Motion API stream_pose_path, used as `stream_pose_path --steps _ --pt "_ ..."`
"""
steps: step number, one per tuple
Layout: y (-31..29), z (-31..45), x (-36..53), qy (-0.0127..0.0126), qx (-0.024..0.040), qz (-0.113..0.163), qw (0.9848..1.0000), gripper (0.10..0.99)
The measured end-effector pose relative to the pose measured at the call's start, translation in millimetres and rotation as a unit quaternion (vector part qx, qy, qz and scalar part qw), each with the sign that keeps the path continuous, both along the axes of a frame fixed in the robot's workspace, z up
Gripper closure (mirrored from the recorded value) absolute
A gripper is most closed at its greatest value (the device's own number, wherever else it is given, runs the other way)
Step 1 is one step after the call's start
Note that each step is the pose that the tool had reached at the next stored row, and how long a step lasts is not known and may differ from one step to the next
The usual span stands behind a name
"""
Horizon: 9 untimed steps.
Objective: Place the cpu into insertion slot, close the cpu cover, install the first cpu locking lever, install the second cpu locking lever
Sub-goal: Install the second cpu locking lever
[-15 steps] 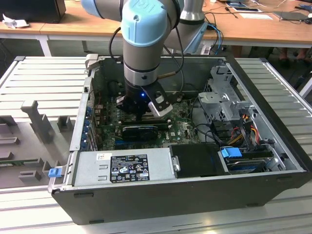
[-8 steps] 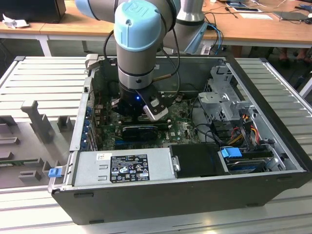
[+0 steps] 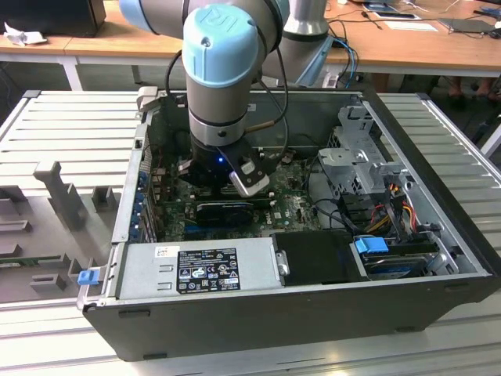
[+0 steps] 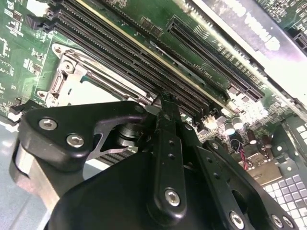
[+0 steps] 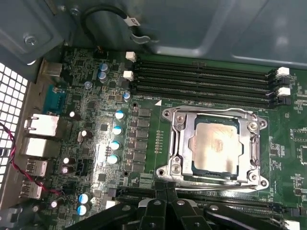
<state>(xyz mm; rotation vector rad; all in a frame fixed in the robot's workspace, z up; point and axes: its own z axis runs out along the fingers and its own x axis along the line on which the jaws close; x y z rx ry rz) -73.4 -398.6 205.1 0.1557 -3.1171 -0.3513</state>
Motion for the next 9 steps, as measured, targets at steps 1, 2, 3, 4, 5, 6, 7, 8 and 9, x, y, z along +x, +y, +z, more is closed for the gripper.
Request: stream_pose_path --steps 1,2,3,4,5,6,7,8,9 --pt "0.0 -0.5 0.0 0.0000 0.0004 0.000 1.0000 0.980" --pt "0.0 -1.0 0.0 0.0000 0.0009 0.000 1.0000 0.980" --pt "0.0 -1.8 0.0 0.0000 0.0031 0.001 1.0000 0.980" --pt "0.0 -2.2 0.0 0.0000 0.0050 0.001 1.0000 0.980" --pt "0.0 -2.5 0.0 0.0000 0.0060 0.001 1.0000 0.980" --pt "0.0 -2.9 0.1 0.0000 0.0072 0.001 1.0000 0.980" --pt "0.0 -3.8 0.0 0.0000 0.0098 0.001 1.0000 0.980" --pt "0.1 -4.4 0.0 0.0000 0.0123 0.001 0.9999 0.980" --pt "0.2 -4.7 0.0 0.0000 0.0140 0.001 0.9999 0.980"
